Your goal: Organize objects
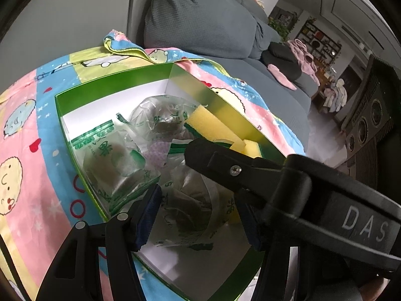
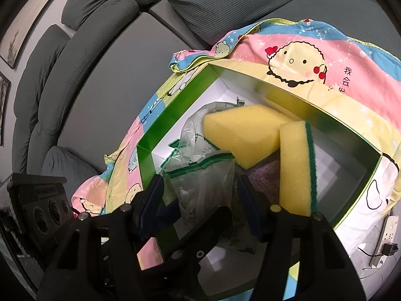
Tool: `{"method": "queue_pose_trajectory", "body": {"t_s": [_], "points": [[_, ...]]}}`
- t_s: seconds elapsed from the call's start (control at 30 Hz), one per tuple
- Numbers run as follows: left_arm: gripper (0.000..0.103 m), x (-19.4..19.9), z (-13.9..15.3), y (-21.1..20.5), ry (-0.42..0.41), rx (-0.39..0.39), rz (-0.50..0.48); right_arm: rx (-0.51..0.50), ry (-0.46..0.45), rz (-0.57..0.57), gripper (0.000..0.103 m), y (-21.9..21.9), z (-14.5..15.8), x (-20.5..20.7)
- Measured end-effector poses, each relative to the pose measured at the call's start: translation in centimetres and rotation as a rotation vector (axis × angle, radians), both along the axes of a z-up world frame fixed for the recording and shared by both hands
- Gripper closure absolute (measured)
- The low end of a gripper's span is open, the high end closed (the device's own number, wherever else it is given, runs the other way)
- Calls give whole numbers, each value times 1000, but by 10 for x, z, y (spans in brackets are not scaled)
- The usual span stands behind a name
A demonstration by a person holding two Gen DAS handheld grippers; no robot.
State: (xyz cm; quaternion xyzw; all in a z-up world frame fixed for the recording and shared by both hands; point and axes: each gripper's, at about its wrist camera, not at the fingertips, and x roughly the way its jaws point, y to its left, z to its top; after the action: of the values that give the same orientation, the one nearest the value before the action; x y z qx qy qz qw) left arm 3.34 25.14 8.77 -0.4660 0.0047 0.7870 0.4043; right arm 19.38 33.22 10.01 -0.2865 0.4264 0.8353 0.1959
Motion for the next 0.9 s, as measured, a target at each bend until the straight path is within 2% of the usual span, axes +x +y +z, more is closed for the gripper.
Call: {"method": "queue_pose_trajectory", "body": {"t_s": [0.2,0.3,0.77,0.8,0.83,0.9], "points": [[42,2,4,-4,6,-7,5,10,-6,-9,41,0,2,1],[37,4,7,-5,18,-11,-1,19,-8,-16,41,-1,4,2],[36,11,23,-26,40,-12,-2,49,-1,-43,38,-5,13,9],[30,12,25,-28,48,-10,2,54,0,-45,37,-5,14,9],[20,13,28,-31,61,-6,13,59,0,-47,36,-6,15,9],[15,15,33,-37,90,2,35,69,-2,-53,36,-7,18,11]]}}
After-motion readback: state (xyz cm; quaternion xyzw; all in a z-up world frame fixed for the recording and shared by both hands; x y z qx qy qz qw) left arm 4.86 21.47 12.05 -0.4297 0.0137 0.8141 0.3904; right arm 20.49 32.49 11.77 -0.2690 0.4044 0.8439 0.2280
